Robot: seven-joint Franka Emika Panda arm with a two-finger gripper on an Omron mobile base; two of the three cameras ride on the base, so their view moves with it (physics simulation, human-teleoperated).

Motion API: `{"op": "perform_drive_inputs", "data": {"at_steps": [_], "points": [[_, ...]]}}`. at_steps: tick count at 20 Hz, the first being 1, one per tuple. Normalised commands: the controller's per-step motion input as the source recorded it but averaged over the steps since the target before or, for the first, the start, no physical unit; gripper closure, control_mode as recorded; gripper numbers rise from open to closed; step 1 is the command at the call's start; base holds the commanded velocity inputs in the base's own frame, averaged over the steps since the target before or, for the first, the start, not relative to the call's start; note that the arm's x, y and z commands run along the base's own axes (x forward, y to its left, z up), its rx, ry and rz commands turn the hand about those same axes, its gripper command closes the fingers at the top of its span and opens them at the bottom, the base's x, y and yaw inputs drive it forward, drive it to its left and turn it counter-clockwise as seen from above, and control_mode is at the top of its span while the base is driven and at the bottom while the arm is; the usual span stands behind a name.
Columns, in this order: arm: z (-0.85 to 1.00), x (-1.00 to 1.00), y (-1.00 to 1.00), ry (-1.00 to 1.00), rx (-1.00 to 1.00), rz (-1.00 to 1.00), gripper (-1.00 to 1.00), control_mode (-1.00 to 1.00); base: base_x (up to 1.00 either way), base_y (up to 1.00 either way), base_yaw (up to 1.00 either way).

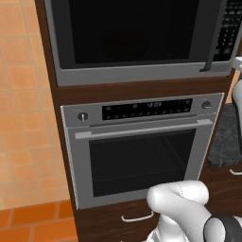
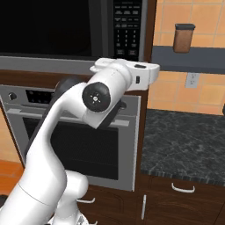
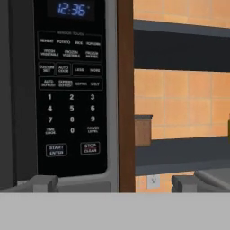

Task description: Open the microwave, place the bowl with waffle inside the microwave, then close the microwave door and turn it on.

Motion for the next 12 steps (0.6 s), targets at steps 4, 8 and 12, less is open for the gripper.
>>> {"op": "perform_drive_inputs", "data": {"at_steps": [4, 8, 12], "points": [[0.00, 0.00, -0.20, -0.01, 0.00, 0.00, -1.00, -1.00, 0.00, 0.00, 0.00], [0.00, 0.00, -0.05, 0.00, 0.00, 0.00, -1.00, -1.00, 0.00, 0.00, 0.00], [0.00, 0.04, -0.03, 0.00, 0.00, 0.00, -1.00, -1.00, 0.00, 0.00, 0.00]]}}
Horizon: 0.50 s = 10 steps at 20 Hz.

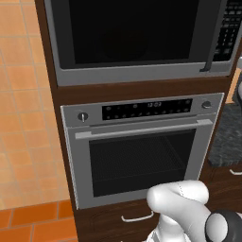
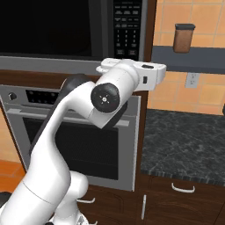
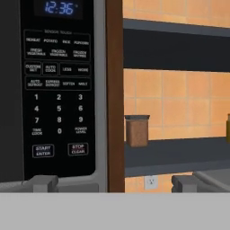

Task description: Open the microwave, place the bowl with waffle inside the microwave, then close the microwave door and turn it on.

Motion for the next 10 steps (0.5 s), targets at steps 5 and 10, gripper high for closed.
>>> {"op": "perform_drive_inputs", "data": {"at_steps": [5, 10], "points": [[0.00, 0.00, 0.00, 0.02, 0.00, 0.00, -1.00, -1.00, 0.00, 0.00, 0.00], [0.00, 0.00, 0.00, 0.01, 0.00, 0.00, -1.00, -1.00, 0.00, 0.00, 0.00]]}}
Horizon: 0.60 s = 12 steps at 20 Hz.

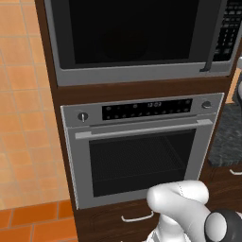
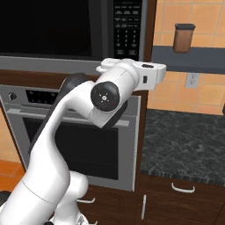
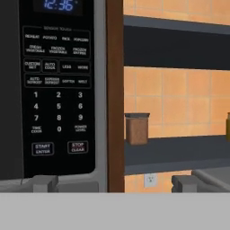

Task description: Open the microwave, place the bowl with waffle inside the microwave, then close the microwave door and turn it on.

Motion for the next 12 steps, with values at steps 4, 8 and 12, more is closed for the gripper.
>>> {"op": "perform_drive_inputs", "data": {"at_steps": [4, 8, 12], "points": [[-0.03, 0.00, 0.24, -0.03, 0.01, -0.01, 1.00, -1.00, 0.00, 0.00, 0.00], [-0.04, 0.00, 0.90, -0.13, 0.01, 0.02, 1.00, -1.00, 0.00, 0.00, 0.00], [0.00, 0.00, 0.32, -0.04, 0.05, 0.10, 1.00, -1.00, 0.00, 0.00, 0.00]]}}
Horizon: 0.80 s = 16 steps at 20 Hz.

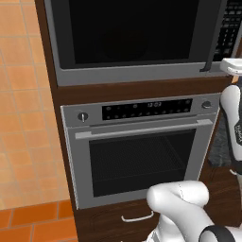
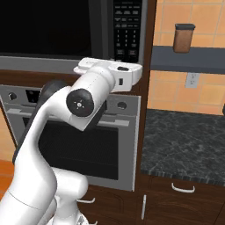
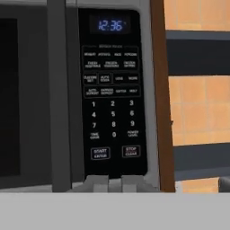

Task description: Open the microwave, place the bowl with waffle inside the microwave, then close the microwave door and turn it on.

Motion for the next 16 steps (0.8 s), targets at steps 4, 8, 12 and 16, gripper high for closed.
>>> {"op": "perform_drive_inputs", "data": {"at_steps": [4, 8, 12, 16], "points": [[-0.07, 0.13, 0.00, 0.15, 0.13, 0.18, 1.00, -1.00, 0.00, 0.00, 0.00], [0.00, 0.04, 0.00, 0.22, 0.13, 0.18, 1.00, -1.00, 0.00, 0.00, 0.00], [0.00, 0.00, 0.00, 0.02, 0.02, 0.03, 1.00, -1.00, 0.00, 0.00, 0.00], [0.00, 0.01, 0.00, 0.00, 0.00, -0.01, 1.00, -1.00, 0.00, 0.00, 0.00]]}}
